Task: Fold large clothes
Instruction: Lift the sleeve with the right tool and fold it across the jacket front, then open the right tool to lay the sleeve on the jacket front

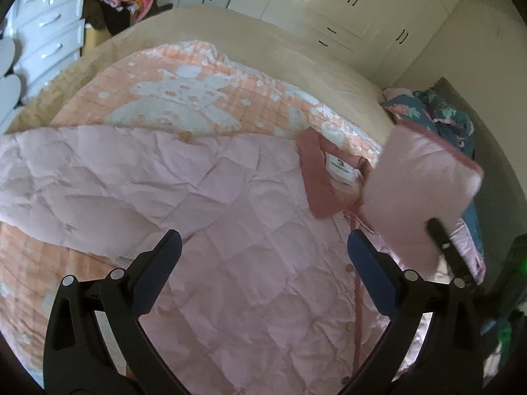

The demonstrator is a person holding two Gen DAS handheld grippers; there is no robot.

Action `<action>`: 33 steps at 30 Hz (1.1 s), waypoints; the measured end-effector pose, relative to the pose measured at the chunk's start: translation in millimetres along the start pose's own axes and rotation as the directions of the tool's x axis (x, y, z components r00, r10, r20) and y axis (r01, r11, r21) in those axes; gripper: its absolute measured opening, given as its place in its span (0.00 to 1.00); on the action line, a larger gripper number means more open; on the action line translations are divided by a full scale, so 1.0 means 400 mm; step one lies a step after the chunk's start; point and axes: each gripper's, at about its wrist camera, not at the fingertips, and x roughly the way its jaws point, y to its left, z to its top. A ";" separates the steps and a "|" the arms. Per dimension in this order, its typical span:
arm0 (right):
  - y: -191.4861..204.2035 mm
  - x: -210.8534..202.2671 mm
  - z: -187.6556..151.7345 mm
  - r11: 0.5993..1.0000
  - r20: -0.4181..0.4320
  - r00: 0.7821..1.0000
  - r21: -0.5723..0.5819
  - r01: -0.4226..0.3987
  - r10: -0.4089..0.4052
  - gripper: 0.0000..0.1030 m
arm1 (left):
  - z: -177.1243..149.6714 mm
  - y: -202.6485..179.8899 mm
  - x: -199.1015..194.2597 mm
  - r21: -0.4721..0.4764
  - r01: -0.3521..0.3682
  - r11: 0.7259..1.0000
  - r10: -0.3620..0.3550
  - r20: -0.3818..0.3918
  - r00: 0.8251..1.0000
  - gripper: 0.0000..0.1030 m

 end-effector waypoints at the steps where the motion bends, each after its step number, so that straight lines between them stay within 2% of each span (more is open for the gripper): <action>1: 0.005 0.009 -0.007 1.000 -0.006 1.000 -0.004 -0.002 0.002 0.21 | 0.000 0.002 0.001 -0.002 0.006 1.000 -0.006 0.000 1.000 0.92; 7: 0.031 0.059 -0.063 1.000 -0.056 0.998 -0.019 -0.016 0.015 0.25 | -0.005 0.008 0.005 -0.008 0.021 1.000 -0.021 0.002 1.000 0.92; 14: 0.080 0.109 -0.137 0.998 -0.138 0.989 -0.046 -0.053 0.047 0.36 | -0.018 0.009 0.022 -0.020 0.038 0.999 -0.039 -0.022 0.999 0.91; 22: 0.119 0.139 -0.222 0.992 -0.247 0.967 -0.093 -0.090 0.064 0.48 | -0.035 -0.003 0.045 -0.035 0.067 0.997 -0.069 -0.056 0.996 0.92; 24: 0.123 0.136 -0.238 0.989 -0.274 0.957 -0.081 -0.126 0.099 0.59 | -0.039 -0.008 0.056 -0.041 0.085 0.995 -0.088 -0.071 0.994 0.92; 29: 0.108 0.082 -0.256 0.977 -0.300 0.939 -0.081 -0.199 0.166 0.71 | -0.066 -0.028 0.096 -0.064 0.137 0.988 -0.144 -0.126 0.981 0.91; 33: 0.039 0.001 -0.262 0.983 -0.269 0.951 -0.054 -0.174 0.153 0.73 | -0.099 -0.028 0.141 -0.101 0.148 0.984 -0.164 -0.176 0.971 0.91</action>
